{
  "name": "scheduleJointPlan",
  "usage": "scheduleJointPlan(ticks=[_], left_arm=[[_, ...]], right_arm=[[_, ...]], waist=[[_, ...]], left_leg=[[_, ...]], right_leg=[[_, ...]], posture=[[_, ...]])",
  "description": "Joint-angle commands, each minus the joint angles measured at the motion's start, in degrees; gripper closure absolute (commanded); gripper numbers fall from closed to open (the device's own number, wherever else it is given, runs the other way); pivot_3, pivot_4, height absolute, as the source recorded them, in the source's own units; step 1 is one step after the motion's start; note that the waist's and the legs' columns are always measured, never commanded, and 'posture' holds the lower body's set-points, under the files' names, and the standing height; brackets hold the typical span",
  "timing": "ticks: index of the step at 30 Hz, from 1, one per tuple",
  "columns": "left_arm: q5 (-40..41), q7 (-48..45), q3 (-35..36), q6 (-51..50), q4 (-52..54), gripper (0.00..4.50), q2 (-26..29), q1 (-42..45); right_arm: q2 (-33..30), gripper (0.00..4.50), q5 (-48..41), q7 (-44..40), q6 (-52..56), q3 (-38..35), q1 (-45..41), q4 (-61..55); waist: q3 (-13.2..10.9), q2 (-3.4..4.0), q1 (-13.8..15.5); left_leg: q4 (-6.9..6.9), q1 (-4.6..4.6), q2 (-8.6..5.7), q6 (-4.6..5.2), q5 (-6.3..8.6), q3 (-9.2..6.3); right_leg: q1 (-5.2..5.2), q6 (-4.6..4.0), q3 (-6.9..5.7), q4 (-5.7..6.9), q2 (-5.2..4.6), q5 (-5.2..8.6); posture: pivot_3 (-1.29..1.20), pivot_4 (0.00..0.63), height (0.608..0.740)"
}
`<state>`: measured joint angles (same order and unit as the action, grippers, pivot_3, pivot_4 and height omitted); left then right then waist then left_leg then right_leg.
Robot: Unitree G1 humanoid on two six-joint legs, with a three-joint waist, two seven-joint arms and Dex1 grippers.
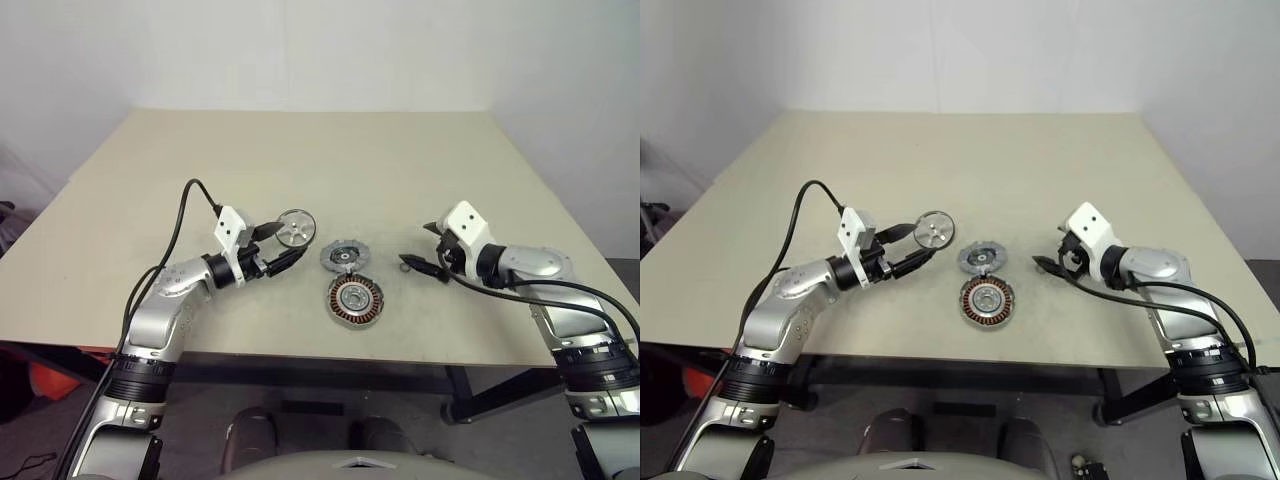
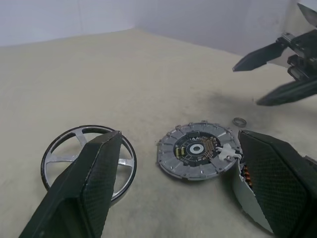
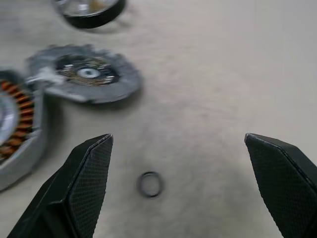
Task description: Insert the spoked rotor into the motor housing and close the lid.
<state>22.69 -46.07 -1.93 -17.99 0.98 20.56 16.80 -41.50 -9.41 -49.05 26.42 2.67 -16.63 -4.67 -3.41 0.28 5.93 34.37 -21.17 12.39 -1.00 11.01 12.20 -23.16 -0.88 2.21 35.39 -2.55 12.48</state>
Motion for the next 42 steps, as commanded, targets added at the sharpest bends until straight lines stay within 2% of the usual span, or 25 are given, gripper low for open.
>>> scheduleJointPlan(ticks=[1, 9, 22, 28, 37, 42], left_arm=[[0.19, -0.62, 0.72, 1.16, 0.37, 0.49, 0.43, 1.38], [-0.42, -0.15, 0.07, 1.5, 1.07, 0.49, -0.15, 0.54], [-1.43, 1.11, -0.05, 1.51, 2.75, 0.49, -0.24, -0.86], [-1.82, 2.19, 0.36, 1.69, 2.5, 0.46, -0.2, -0.17], [-2.13, 3.29, 0.34, 1.81, 2.44, 0.46, -0.16, 0.77], [-2.29, 4.26, 0.93, 2.02, 2.32, 0.46, -0.3, 1.65]], right_arm=[[-1.8, 0.13, 0.68, -1.88, -1.71, 1.09, 1.07, -3.26], [0.38, 0.13, 4.12, 2.17, -0.7, 2.81, 0.38, 4.15], [4.74, 0.13, 4.17, 4.6, 3.04, 2.48, -2.66, 11.2], [4.78, 2.01, 4.04, 4.3, 5.91, 2.64, -3.05, 11.71], [5.14, 2.01, 2.94, 4.08, 10.17, 2.84, -4.1, 12.01], [5.26, 3.41, 2.47, 4.11, 12.45, 2.9, -4.7, 12.68]], waist=[[0.0, 0.0, -0.05], [-0.01, -0.03, -0.33], [0.0, -0.05, -0.65], [0.0, -0.06, -0.55], [0.01, -0.08, -0.51], [0.02, -0.1, -0.5]], left_leg=[[0.0, 0.0, -0.07, 0.0, 0.0, -0.12], [-0.02, -0.01, -0.63, 0.01, -0.02, -0.51], [-0.06, 0.0, -0.61, 0.02, -0.02, -0.54], [-0.06, 0.07, -0.63, -0.02, -0.04, -0.55], [-0.06, 0.08, -0.65, -0.05, -0.07, -0.6], [-0.06, 0.08, -0.65, -0.05, -0.07, -0.6]], right_leg=[[0.07, 0.02, -0.09, 0.0, -0.07, 0.01], [0.35, 0.16, -0.57, 0.01, -0.74, 0.1], [0.35, -0.03, -0.65, 0.01, -0.74, 0.0], [0.43, 0.31, -0.68, 0.02, -0.79, 0.2], [0.46, 0.33, -0.7, 0.01, -0.81, 0.21], [0.46, 0.32, -0.71, 0.02, -0.81, 0.2]], posture=[[0.0, 0.0, 0.74], [0.0, 0.0, 0.74], [0.0, 0.0, 0.74], [0.0, 0.0, 0.74], [0.0, 0.0, 0.74], [0.0, 0.0, 0.74]])
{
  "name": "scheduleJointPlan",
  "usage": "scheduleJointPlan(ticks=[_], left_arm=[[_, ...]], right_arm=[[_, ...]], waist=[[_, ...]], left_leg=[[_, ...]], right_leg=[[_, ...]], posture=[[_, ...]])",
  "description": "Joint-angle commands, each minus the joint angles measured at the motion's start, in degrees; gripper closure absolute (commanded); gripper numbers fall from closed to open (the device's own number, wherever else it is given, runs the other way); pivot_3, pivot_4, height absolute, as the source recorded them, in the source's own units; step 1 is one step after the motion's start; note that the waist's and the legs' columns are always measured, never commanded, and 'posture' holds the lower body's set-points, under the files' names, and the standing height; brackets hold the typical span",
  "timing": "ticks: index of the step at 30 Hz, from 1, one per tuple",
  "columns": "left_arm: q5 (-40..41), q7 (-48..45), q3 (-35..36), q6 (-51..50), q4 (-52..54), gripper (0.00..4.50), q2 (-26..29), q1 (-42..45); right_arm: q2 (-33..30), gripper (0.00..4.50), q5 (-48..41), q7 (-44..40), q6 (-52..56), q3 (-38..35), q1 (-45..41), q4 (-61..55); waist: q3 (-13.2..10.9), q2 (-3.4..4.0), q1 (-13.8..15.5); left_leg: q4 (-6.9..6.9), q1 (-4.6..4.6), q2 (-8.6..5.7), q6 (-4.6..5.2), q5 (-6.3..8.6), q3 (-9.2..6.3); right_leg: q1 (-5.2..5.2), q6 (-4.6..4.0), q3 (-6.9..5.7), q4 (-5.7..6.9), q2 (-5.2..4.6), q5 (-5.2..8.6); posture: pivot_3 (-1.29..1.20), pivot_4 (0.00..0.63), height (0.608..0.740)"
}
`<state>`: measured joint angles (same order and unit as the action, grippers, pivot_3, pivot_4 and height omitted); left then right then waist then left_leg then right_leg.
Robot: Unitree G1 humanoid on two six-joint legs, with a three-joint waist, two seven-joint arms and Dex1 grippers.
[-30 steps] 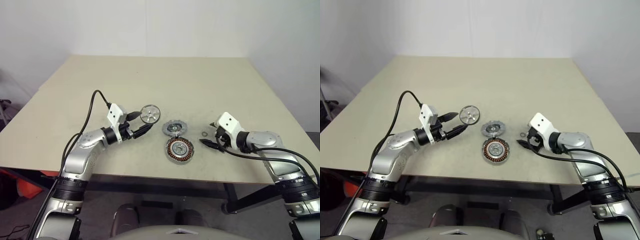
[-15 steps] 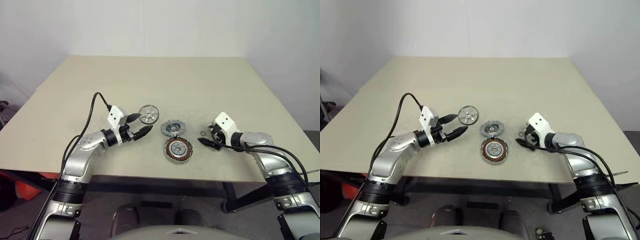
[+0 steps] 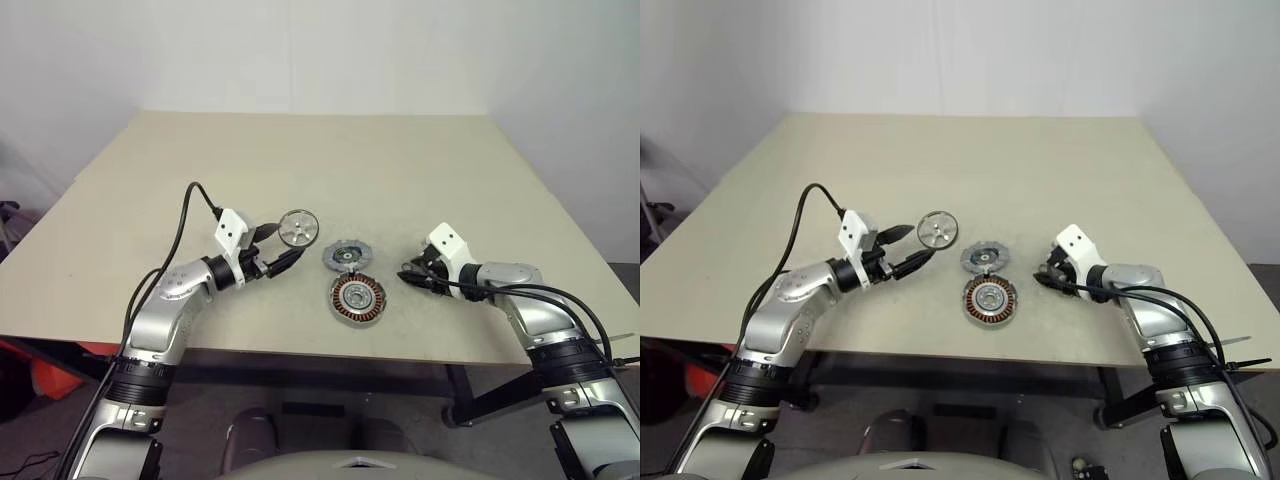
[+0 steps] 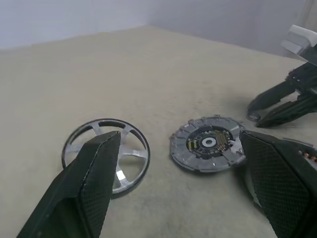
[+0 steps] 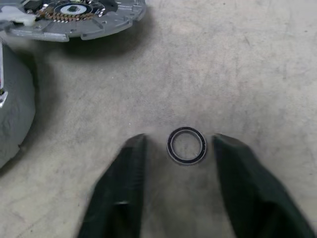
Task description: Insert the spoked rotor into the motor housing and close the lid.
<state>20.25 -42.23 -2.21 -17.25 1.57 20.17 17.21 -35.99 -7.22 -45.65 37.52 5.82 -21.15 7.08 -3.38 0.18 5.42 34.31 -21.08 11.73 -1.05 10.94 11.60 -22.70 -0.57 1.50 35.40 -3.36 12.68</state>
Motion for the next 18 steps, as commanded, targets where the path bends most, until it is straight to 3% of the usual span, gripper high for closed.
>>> scheduleJointPlan(ticks=[1, 2, 13, 18], left_arm=[[0.12, 0.49, 1.19, 1.3, 1.71, 0.46, 0.09, 1.33], [0.09, 0.57, 1.18, 1.32, 1.69, 0.46, 0.08, 1.38], [-0.75, 1.15, 0.55, 2.01, 1.09, 0.46, -0.31, 1.04], [-1.13, 1.32, -0.26, 1.96, 1.25, 0.46, -0.76, 1.07]], right_arm=[[-0.26, 3.78, 0.29, 0.73, 1.49, -0.21, -0.25, 0.95], [-0.27, 3.93, 0.3, 0.75, 1.56, -0.17, -0.3, 0.95], [3.23, 3.93, 0.98, 4.16, -0.26, 0.44, -5.48, -1.49], [10.54, 3.93, 2.87, 8.46, -5.89, 1.75, -15.08, 11.15]], waist=[[0.0, 0.0, 0.01], [0.0, -0.01, 0.01], [-0.03, -0.01, -0.24], [-0.03, -0.01, -0.81]], left_leg=[[0.0, 0.0, 0.0, 0.0, 0.0, 0.0], [0.0, 0.0, 0.01, 0.01, 0.01, 0.0], [-0.01, -0.04, 0.01, 0.01, 0.01, -0.01], [-0.06, -0.11, 0.03, -0.01, -0.01, 0.0]], right_leg=[[0.0, 0.0, 0.0, 0.0, 0.0, 0.0], [0.0, -0.01, -0.01, 0.0, 0.0, -0.01], [-0.16, 0.02, 0.0, 0.0, 0.01, 0.01], [-0.38, -0.16, -0.03, 0.17, 0.03, -0.09]], posture=[[0.0, 0.0, 0.74], [0.0, 0.0, 0.74], [0.0, 0.0, 0.74], [0.0, 0.0, 0.74]])
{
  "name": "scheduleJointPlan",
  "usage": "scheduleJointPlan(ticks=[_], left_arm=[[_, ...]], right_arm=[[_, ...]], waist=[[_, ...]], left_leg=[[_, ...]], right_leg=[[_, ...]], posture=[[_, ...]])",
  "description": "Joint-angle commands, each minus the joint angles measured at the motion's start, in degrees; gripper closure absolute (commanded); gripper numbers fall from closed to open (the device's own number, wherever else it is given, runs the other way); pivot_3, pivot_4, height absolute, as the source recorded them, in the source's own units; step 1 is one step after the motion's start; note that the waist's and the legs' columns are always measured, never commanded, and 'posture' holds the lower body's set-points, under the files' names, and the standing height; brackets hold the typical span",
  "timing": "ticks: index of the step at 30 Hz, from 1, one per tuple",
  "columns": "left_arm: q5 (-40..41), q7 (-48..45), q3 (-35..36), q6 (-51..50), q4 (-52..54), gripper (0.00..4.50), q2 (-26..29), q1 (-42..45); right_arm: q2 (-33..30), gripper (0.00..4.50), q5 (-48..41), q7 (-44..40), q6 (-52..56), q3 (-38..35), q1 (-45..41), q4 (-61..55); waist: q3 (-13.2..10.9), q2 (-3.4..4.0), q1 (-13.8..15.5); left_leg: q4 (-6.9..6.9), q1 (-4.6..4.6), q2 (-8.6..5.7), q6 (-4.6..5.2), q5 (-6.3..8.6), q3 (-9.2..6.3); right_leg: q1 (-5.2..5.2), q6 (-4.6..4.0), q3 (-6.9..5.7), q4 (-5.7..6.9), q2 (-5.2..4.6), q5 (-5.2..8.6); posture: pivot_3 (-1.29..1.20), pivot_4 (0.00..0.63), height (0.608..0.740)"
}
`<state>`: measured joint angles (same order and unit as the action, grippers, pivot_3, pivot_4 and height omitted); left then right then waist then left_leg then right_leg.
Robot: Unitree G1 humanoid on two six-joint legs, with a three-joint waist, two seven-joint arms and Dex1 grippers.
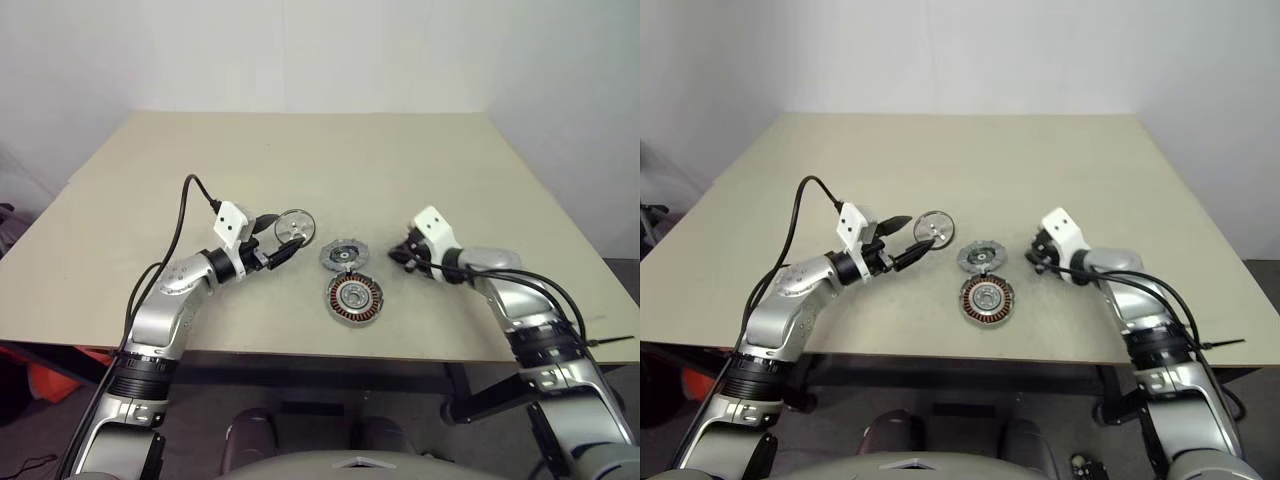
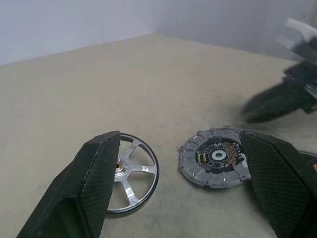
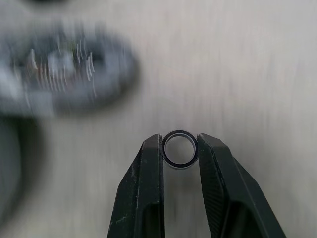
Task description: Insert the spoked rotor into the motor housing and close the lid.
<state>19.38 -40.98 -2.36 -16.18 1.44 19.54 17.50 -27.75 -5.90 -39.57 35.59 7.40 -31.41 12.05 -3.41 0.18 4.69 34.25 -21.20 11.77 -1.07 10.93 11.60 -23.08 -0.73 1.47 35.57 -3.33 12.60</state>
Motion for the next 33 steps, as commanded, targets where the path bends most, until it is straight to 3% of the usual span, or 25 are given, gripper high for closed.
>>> scheduleJointPlan(ticks=[1, 8, 12, 13, 17, 24, 27, 29, 33], left_arm=[[-0.33, 0.13, -0.21, 0.85, 1.48, 0.46, -0.2, 0.78], [-0.57, 0.82, 0.2, 0.42, 2.9, 0.46, 0.13, 0.24], [-0.45, 1.21, 0.62, 0.31, 3.73, 0.46, 0.65, -0.6], [-0.48, 1.38, 0.61, 0.24, 3.95, 0.46, 0.7, -0.81], [-0.45, 1.9, 0.48, 0.11, 4.59, 0.46, 0.76, -1.43], [-0.47, 2.13, -0.12, 0.01, 4.3, 0.46, 0.44, -1.25], [0.03, 1.64, -0.18, -0.31, 3.84, 0.46, 0.33, -0.92], [0.13, 1.41, -0.18, -0.38, 3.5, 0.46, 0.26, -0.73], [-0.14, 1.03, -0.34, -0.12, 2.36, 0.46, 0.05, -0.13]], right_arm=[[3.47, 3.93, 1.96, 2.91, -5.23, 0.31, -6.4, 9.34], [9.66, 3.93, 5.43, 5.87, -15.05, 0.84, -15.56, 32.45], [10.14, 3.93, 5.21, 5.0, -17.29, -0.22, -17.71, 36.48], [9.81, 3.21, 5.23, 4.49, -17.82, -0.23, -17.59, 35.48], [8.07, 1.88, 4.32, 1.26, -17.97, -0.4, -15.28, 26.08], [-0.2, 1.88, 3.04, -7.72, -15.85, 0.49, -7.98, 1.97], [-12.18, 1.88, 4.56, -19.84, -20.3, 4.03, -1.76, -11.34], [-19.11, 1.88, 8.21, -23.59, -24.66, 6.22, 0.32, -15.71], [-26.47, 1.88, 10.42, -29.12, -29.96, 7.65, -0.07, -20.91]], waist=[[0.0, 0.0, -0.14], [0.0, -0.01, -0.09], [-0.01, -0.01, -0.3], [-0.01, -0.01, -0.28], [-0.04, -0.02, -0.18], [-0.06, -0.04, 0.78], [-0.08, -0.05, 1.52], [-0.1, -0.09, 1.73], [-0.12, -0.11, 0.71]], left_leg=[[-0.03, -0.05, 0.0, 0.0, 0.0, 0.0], [-0.02, -0.5, 0.0, 0.05, 0.03, -0.02], [-0.02, -0.5, 0.04, 0.04, 0.02, -0.01], [-0.02, -0.49, 0.05, 0.01, 0.01, -0.02], [-0.01, -0.47, 0.05, -0.04, -0.03, -0.02], [-0.01, -0.47, 0.05, 0.0, -0.01, -0.07], [-0.02, -0.49, 0.03, 0.05, 0.03, -0.1], [-0.02, -0.48, 0.02, 0.12, 0.07, -0.22], [-0.03, -0.29, 0.05, 0.17, 0.1, -0.23]], right_leg=[[-0.03, -0.13, -0.03, -0.01, -0.01, -0.05], [-0.29, -0.38, -0.22, -0.14, -0.02, 0.0], [-0.3, -0.46, -0.35, -0.08, -0.01, 0.04], [-0.29, -0.47, -0.38, -0.04, -0.01, 0.05], [-0.26, -0.47, -0.4, 0.02, -0.02, 0.05], [-0.24, -0.47, -0.41, -0.02, -0.01, 0.06], [-0.19, -0.4, -0.44, -0.08, -0.03, 0.1], [-0.11, -0.35, -0.44, -0.17, -0.06, 0.13], [-0.04, -0.32, -0.37, -0.14, -0.03, 0.14]], posture=[[0.0, 0.0, 0.74], [0.0, 0.0, 0.74], [0.0, 0.0, 0.74], [0.0, 0.0, 0.74], [0.0, 0.0, 0.74], [0.0, 0.0, 0.74], [0.0, 0.0, 0.74], [0.0, 0.0, 0.74], [0.0, 0.0, 0.74]])
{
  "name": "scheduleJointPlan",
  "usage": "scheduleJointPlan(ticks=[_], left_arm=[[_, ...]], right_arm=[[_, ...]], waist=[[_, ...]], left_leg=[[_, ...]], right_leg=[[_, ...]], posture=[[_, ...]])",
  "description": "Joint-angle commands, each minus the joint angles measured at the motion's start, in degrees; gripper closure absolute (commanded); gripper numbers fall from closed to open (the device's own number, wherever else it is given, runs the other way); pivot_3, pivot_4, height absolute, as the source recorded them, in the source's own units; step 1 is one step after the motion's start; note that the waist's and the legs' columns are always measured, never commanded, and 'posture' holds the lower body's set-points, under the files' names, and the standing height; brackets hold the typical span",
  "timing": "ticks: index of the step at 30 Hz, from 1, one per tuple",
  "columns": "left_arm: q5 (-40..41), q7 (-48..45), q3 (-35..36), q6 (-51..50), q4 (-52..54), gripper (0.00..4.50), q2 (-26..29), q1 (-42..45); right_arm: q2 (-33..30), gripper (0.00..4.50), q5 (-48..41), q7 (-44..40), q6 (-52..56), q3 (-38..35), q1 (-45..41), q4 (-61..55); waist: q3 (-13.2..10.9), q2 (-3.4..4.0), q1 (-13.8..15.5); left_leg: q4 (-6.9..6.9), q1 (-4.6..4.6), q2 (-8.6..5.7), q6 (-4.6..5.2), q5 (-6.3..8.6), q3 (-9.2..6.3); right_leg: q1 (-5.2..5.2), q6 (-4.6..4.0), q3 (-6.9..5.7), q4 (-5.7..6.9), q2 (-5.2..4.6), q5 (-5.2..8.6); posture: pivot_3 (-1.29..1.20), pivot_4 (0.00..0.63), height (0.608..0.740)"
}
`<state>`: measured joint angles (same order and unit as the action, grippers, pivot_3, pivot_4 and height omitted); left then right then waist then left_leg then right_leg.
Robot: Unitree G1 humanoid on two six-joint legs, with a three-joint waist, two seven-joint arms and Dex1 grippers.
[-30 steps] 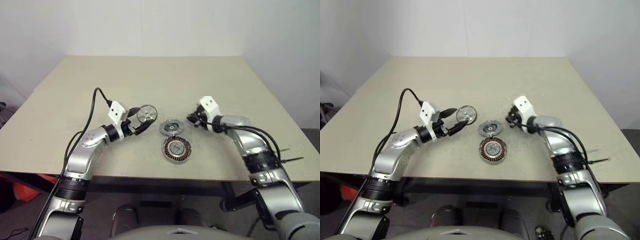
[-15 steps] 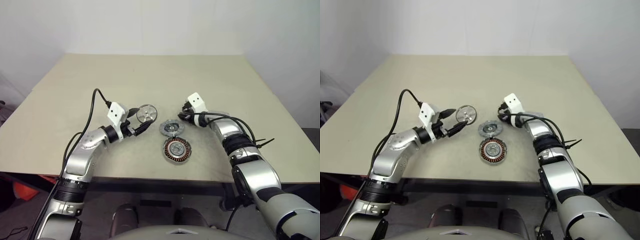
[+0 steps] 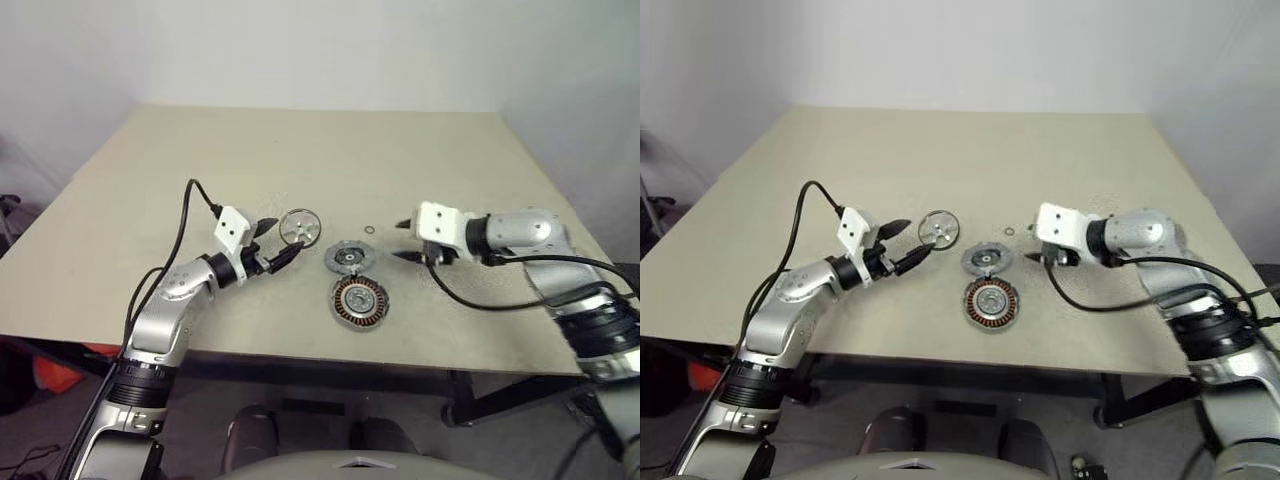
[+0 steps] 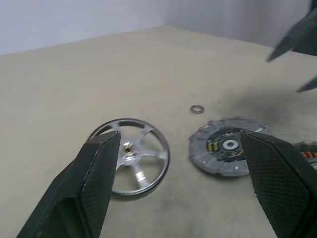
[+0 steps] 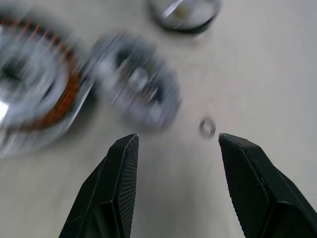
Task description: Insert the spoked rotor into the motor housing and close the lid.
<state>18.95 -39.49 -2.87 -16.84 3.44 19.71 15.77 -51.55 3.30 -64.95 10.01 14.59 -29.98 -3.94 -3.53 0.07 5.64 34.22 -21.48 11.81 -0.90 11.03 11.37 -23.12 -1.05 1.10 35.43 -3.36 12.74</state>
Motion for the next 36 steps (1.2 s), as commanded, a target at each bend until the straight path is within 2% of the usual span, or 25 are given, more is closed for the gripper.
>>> scheduleJointPlan(ticks=[1, 7, 12, 18, 24, 36], left_arm=[[0.2, -0.57, 0.14, 0.65, -0.09, 0.46, -0.21, 1.87], [-0.23, -0.8, -0.14, 1.17, -1.77, 0.46, -0.93, 2.91], [-0.8, -0.43, -0.08, 1.57, -1.84, 0.46, -0.79, 2.53], [-1.09, 0.1, 0.33, 1.29, -0.07, 0.46, -0.32, 1.26], [-1.67, 0.94, 0.13, 1.24, 1.08, 0.46, -0.34, -0.09], [-1.97, 1.38, 0.27, 1.29, 0.92, 0.46, 0.19, -0.63]], right_arm=[[-3.81, 1.88, 1.35, -5.44, -6.21, 0.87, -1.98, -5.93], [-5.68, 1.88, 0.02, -15.2, -16.03, 5.3, -2.23, -11.75], [-3.84, 1.88, 2.89, -16.89, -21.9, 9.38, -2.12, -12.48], [0.42, 1.88, 10.87, -14.68, -31.49, 13.77, -6.7, 1.14], [3.32, 1.88, 15.12, -13.29, -33.83, 16.01, -6.72, 4.86], [4.89, 1.88, 13.59, -15.42, -32.02, 15.72, -7.11, 0.98]], waist=[[0.0, 0.0, -0.36], [0.0, -0.02, -0.13], [0.0, -0.02, -0.14], [0.0, -0.02, -0.4], [0.0, -0.03, -0.32], [0.0, -0.03, -0.35]], left_leg=[[0.0, 0.07, 0.02, 0.1, 0.06, 0.0], [0.04, 0.19, 0.01, 0.13, 0.07, 0.0], [0.08, 0.14, -0.01, 0.25, 0.13, 0.0], [0.14, 0.16, -0.01, 0.24, 0.12, 0.0], [0.2, 0.1, 0.01, 0.27, 0.14, -0.01], [0.26, 0.12, 0.03, 0.33, 0.18, -0.01]], right_leg=[[0.02, 0.01, 0.01, 0.04, 0.02, 0.01], [0.1, -0.01, 0.02, 0.19, 0.0, 0.02], [0.13, -0.03, 0.02, 0.15, -0.03, 0.0], [0.11, -0.05, 0.01, 0.25, -0.03, 0.0], [0.1, -0.06, -0.01, 0.27, -0.03, 0.0], [0.12, -0.07, -0.01, 0.3, -0.02, 0.01]], posture=[[0.0, 0.0, 0.74], [0.0, 0.0, 0.74], [0.0, 0.0, 0.74], [0.0, 0.0, 0.74], [0.0, 0.0, 0.74], [0.0, 0.0, 0.74]])
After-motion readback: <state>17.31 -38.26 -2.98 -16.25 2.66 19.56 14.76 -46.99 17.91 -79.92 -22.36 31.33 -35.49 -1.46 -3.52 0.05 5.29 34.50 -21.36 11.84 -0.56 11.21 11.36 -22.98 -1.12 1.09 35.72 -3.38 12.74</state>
